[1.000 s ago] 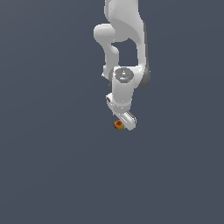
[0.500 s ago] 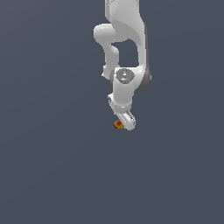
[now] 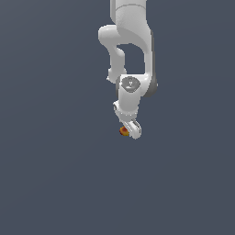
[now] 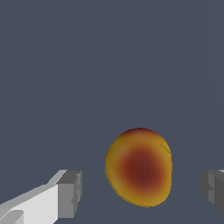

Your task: Pick up the object and move it to a goal position.

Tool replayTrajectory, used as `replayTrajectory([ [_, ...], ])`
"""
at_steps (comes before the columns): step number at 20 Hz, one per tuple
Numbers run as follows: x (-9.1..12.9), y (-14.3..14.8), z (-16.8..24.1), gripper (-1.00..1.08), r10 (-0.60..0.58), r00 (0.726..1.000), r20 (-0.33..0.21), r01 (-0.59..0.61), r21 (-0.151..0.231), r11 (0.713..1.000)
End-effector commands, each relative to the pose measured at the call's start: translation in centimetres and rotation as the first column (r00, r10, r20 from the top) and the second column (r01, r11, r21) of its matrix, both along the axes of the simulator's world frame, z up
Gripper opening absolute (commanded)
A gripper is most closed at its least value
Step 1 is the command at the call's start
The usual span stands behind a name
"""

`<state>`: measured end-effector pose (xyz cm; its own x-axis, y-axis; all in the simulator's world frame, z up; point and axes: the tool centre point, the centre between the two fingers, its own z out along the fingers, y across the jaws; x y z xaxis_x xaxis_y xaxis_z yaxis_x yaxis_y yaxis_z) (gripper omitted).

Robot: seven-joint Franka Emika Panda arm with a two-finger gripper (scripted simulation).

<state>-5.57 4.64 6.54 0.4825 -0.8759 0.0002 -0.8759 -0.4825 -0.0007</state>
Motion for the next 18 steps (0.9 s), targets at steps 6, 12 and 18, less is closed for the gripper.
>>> replayTrajectory([
  [6, -0.1, 0.0, -2.9, 1.00, -0.002, 1.000, -0.001, 0.002, 0.000, 1.000],
  [12, 0.0, 0.0, -3.1, -1.00, -0.003, 1.000, -0.001, 0.003, 0.000, 1.000],
  [18, 0.0, 0.0, -3.1, -1.00, -0.003, 1.000, -0.001, 0.003, 0.000, 1.000],
])
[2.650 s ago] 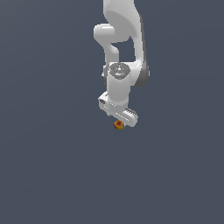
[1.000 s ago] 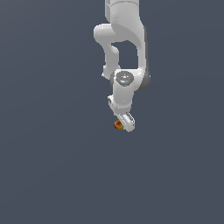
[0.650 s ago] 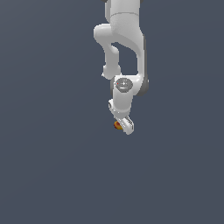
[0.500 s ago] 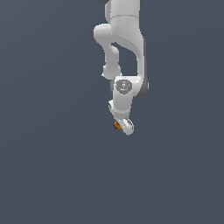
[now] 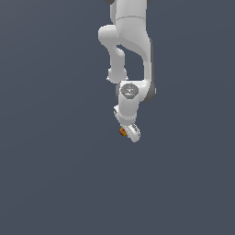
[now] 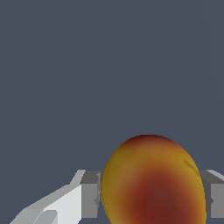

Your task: Pick up the object and move it to a goal position.

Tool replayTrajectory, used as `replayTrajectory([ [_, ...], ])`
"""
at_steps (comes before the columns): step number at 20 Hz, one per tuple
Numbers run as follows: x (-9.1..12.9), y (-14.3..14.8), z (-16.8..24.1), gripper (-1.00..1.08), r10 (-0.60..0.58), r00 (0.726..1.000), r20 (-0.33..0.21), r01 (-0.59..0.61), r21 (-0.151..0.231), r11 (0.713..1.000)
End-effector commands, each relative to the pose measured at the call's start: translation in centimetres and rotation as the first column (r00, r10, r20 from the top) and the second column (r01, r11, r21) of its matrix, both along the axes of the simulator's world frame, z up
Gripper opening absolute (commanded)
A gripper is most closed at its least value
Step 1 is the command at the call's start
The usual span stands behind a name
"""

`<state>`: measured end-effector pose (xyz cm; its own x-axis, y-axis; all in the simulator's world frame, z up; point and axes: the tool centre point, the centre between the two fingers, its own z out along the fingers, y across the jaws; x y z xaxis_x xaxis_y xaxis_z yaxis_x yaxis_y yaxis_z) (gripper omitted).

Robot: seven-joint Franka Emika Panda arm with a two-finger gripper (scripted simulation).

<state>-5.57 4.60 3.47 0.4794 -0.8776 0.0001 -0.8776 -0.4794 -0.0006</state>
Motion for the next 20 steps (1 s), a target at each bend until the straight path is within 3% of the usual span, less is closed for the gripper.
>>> replayTrajectory([
  [1, 0.0, 0.0, -0.1, -1.00, 0.001, 1.000, -0.001, -0.001, 0.000, 1.000],
  [11, -0.1, -0.7, 2.0, -1.00, 0.001, 1.000, 0.001, -0.001, 0.001, 1.000],
  [20, -0.6, -2.9, 8.4, -1.00, 0.000, 1.000, 0.000, 0.000, 0.001, 1.000],
])
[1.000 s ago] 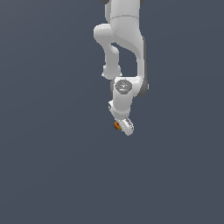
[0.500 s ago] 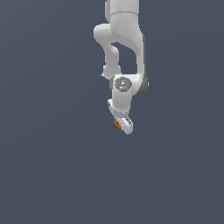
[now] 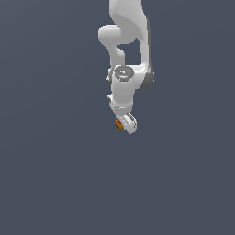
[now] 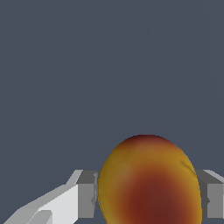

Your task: Pick up the object and move it to a goal position.

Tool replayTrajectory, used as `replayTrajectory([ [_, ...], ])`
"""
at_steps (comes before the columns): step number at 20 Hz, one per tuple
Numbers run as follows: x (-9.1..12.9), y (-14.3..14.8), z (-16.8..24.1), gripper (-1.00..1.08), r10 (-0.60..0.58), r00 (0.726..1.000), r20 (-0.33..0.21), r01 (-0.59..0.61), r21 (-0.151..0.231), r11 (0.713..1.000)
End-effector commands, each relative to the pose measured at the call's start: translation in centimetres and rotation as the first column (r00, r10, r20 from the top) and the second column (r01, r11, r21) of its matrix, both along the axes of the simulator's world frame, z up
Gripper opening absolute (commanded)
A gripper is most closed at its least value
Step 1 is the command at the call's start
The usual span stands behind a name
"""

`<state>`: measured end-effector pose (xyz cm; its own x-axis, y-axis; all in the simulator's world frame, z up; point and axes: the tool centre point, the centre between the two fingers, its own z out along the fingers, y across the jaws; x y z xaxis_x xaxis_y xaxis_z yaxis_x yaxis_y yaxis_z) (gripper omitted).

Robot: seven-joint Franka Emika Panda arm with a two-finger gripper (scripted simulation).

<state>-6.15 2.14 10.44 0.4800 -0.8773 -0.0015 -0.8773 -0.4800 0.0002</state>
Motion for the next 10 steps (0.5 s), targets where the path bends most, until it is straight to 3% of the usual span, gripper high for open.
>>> replayTrajectory([
  [1, -0.1, -0.8, 2.3, -1.00, -0.001, 1.000, 0.002, 0.001, 0.000, 1.000],
  [10, -0.8, -4.4, 12.3, -1.00, -0.002, 1.000, 0.001, 0.002, 0.000, 1.000],
])
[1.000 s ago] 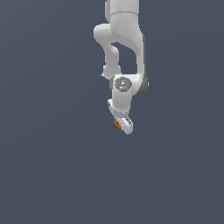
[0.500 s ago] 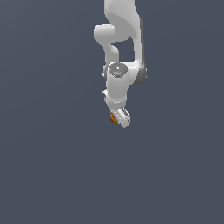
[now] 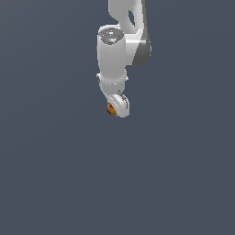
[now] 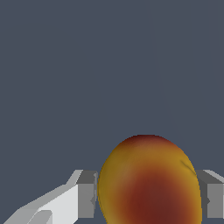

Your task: Pick up the object and move it to a goal position.

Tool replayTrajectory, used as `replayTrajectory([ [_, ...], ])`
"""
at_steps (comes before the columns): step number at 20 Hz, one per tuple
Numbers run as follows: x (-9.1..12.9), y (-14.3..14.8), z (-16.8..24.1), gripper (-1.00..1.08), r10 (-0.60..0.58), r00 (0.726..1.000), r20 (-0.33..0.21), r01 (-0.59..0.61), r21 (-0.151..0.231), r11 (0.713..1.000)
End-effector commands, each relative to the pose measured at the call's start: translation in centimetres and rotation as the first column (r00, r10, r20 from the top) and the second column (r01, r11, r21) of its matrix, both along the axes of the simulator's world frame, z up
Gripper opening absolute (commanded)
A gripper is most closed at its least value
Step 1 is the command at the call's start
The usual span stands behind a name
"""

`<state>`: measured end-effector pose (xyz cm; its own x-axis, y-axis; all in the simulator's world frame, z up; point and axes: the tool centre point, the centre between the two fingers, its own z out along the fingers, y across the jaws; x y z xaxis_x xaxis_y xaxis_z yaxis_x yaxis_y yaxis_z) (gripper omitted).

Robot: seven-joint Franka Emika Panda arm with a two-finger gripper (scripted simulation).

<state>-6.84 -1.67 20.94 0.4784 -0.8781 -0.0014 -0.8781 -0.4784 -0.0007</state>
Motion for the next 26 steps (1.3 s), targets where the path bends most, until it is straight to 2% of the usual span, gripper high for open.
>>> replayTrajectory([
  [1, -0.2, -1.0, 2.8, -1.00, 0.000, 1.000, 0.000, 0.000, -0.001, 1.000],
  [18, -1.0, -7.3, 20.6, -1.00, 0.000, 1.000, 0.000, 0.000, -0.001, 1.000],
  [26, -1.0, -9.3, 26.5, -1.00, 0.001, 1.000, 0.000, -0.001, -0.001, 1.000],
])
